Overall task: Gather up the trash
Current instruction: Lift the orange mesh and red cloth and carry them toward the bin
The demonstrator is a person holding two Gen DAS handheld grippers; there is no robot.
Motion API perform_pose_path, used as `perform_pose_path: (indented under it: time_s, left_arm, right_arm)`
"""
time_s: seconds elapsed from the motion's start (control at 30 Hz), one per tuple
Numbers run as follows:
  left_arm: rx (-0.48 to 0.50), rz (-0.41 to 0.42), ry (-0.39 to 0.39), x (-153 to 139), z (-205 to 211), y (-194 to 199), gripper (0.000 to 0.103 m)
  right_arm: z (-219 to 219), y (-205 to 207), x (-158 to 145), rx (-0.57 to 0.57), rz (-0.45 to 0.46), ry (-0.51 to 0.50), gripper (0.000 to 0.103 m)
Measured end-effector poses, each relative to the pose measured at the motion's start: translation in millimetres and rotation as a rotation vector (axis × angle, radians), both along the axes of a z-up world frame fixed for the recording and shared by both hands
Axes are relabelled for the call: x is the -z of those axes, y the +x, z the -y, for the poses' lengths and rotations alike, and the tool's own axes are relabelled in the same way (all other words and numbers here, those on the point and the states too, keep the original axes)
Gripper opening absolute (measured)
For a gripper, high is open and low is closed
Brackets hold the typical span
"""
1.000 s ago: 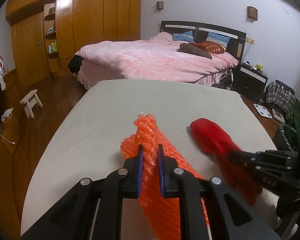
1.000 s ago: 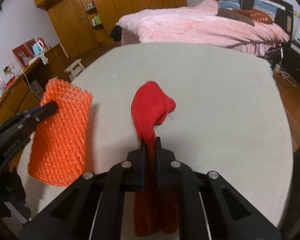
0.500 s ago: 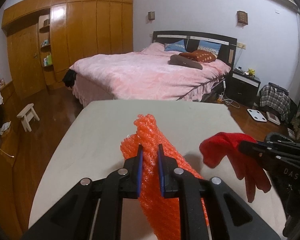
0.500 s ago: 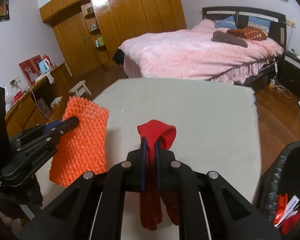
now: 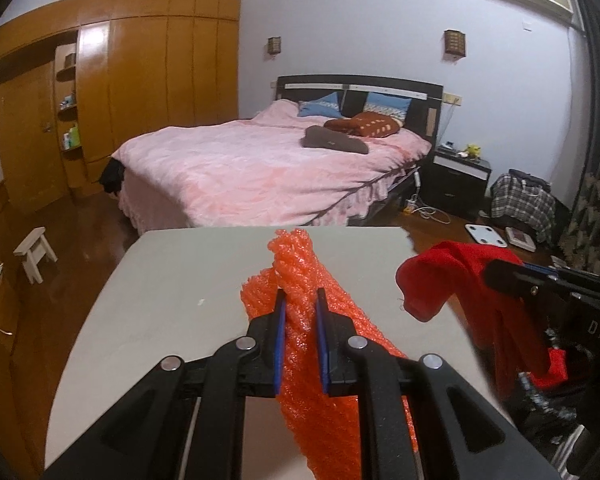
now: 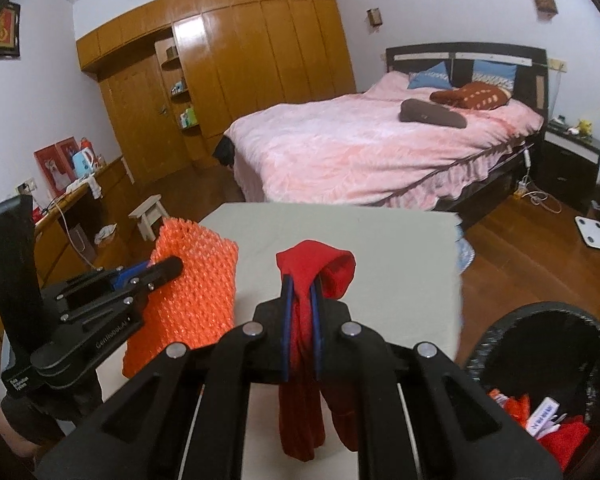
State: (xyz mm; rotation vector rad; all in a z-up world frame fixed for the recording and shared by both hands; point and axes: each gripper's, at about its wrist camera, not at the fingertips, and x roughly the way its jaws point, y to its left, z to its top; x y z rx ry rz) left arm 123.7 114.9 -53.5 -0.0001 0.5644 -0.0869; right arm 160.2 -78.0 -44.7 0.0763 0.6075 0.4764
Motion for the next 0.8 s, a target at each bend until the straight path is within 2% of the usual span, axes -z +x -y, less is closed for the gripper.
perform_pose_path:
  time_s: [0.37, 0.8]
  left_arm:
    - [0.1, 0.036, -0.03, -22.0, 58.2, -3.3, 0.013]
    - [0.246, 0.054, -0.037, -30.5, 131.8, -4.3, 0.013]
  right_arm:
    - [54.1, -25.9, -22.7, 0.1, 0.054, -0.011, 0.008]
    - [128.2, -49.6, -24.4, 0.24, 0.074, -0.028, 0.008]
